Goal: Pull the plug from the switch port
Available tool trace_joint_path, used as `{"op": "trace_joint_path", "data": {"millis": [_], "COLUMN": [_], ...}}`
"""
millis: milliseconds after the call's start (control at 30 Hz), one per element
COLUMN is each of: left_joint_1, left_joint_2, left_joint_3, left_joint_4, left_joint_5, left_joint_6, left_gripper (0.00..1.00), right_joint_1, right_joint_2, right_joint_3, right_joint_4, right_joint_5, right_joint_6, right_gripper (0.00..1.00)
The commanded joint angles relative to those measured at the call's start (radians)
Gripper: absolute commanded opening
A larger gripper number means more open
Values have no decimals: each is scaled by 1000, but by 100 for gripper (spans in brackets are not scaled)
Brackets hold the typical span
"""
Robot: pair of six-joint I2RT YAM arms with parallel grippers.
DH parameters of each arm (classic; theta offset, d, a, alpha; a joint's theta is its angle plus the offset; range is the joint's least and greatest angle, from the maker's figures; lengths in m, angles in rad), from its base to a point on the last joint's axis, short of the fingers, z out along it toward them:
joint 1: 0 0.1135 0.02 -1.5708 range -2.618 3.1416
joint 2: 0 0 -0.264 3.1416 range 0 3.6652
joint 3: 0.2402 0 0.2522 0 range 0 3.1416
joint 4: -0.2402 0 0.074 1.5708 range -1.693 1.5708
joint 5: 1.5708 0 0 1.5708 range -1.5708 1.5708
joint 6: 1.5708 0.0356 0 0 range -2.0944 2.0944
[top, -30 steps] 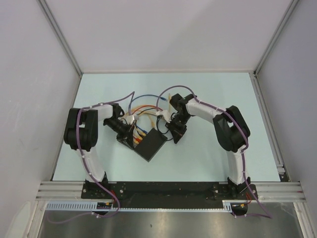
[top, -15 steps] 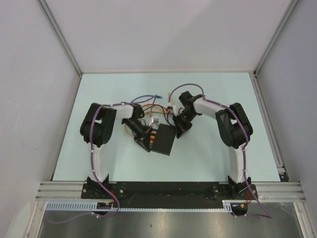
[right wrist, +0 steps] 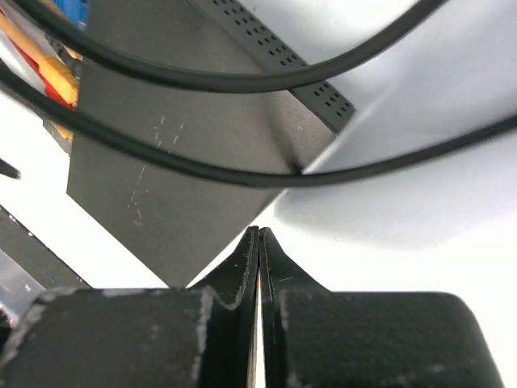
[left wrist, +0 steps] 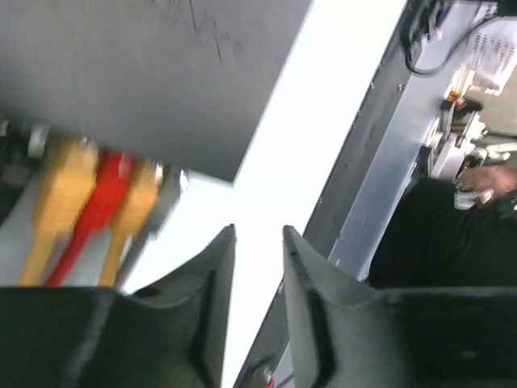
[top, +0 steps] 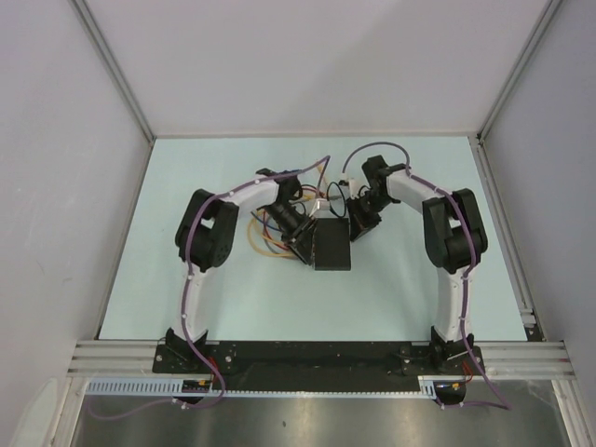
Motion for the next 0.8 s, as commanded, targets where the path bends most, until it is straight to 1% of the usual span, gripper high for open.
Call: {"op": "trace_joint_path", "data": {"millis": [0, 33, 67, 100, 133, 167, 200, 233, 267, 300, 333, 367, 400, 433, 467, 500, 533, 600, 633, 667, 700, 733, 767], "left_joint_1": [118, 143, 167, 205, 221, 239, 242, 246, 244, 243, 241, 236, 233, 230, 226, 226, 226, 226, 226, 224, 224, 223, 221], "left_joint_2": [-110, -116, -116, -113, -107, -93, -86, -79, -87, -95, -104, -113, -118, -112, -102, -74, -58, -29, -11, 0, 5, 14, 13], "left_joint_3": [118, 142, 165, 220, 250, 311, 336, 348, 332, 306, 276, 234, 224, 226, 253, 273, 293, 334, 337, 339, 338, 341, 333], "left_joint_4": [-155, -158, -154, -152, -149, -147, -144, -111, -70, -12, 130, 200, 258, 330, 349, 356, 353, 342, 343, 345, 343, 337, 328], "left_joint_5": [12, 12, 18, 27, 34, 30, 24, 6, -14, -37, -112, -135, -145, -148, -139, -124, -102, -65, -61, -59, -50, -39, -25], "left_joint_6": [137, 134, 124, 116, 111, 95, 85, 73, 26, -8, -46, -104, -119, -125, -128, -125, -117, -87, -80, -73, -73, -74, -64], "left_gripper": [46, 50, 54, 59, 61, 64, 64, 64, 65, 66, 67, 68, 68, 68, 68, 67, 67, 65, 64, 62, 62, 61, 60], "right_joint_1": [-21, -29, -50, -58, -58, -47, -12, 15, 42, 77, 85, 89, 85, 67, 54, 48, 54, 63, 63, 56, 50, 45, 43], "right_joint_2": [-145, -168, -191, -224, -295, -340, -377, -426, -429, -422, -399, -347, -312, -279, -214, -198, -192, -190, -183, -170, -146, -143, -147], "right_joint_3": [55, 52, 52, 52, 42, 1, -26, -59, -86, -112, -107, -93, -24, 20, 69, 93, 81, 59, 55, 67, 88, 105, 105], "right_joint_4": [-8, 38, 64, 101, 227, 309, 395, 542, 604, 656, 702, 703, 681, 590, 548, 529, 523, 508, 479, 451, 422, 385, 387], "right_joint_5": [75, 93, 125, 141, 165, 231, 263, 295, 343, 349, 337, 308, 259, 177, 3, -53, -83, -48, -43, -60, -78, -95, -118], "right_joint_6": [47, 102, 139, 172, 200, 214, 202, 165, 98, 75, 67, 78, 103, 101, 101, 101, 72, -28, -42, -48, -50, -34, -31], "right_gripper": [0, 1, 5, 13, 18, 26, 48, 63, 77, 91, 92, 92, 91, 88, 83, 79, 78, 77, 76, 72, 64, 62, 61]}}
